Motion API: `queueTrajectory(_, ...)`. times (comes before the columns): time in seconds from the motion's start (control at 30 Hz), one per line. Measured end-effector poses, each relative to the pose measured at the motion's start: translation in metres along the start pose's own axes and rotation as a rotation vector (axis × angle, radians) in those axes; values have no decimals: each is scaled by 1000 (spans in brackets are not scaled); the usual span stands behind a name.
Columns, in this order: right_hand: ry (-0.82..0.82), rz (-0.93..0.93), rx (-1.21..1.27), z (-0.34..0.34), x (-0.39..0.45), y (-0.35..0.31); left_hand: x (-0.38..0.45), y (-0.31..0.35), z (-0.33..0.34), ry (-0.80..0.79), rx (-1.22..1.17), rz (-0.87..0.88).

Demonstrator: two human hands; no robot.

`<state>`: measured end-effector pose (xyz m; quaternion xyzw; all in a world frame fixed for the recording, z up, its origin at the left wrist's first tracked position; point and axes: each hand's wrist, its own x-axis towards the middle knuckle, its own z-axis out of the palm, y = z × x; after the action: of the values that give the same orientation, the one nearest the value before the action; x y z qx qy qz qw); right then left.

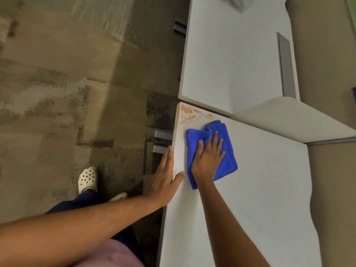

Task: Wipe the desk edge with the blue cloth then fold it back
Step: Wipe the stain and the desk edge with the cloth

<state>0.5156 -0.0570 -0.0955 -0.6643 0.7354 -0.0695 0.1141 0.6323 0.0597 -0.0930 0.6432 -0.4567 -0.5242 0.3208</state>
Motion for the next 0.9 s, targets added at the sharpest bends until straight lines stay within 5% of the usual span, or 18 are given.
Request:
queueTrajectory(0.2,-145,-272,-1,-23,-13,49,3,-10,1,-45,-68,87)
queueTrajectory(0.4,-98,-238,-52,-17,63,0,-5,-13,7,-32,-177,9)
queueTrajectory(0.6,-109,-409,-129,-2,63,-29,-8,-2,33,127,-252,-77)
queueTrajectory(0.9,-239,-680,-89,-15,27,31,-2,-22,49,182,-264,-90)
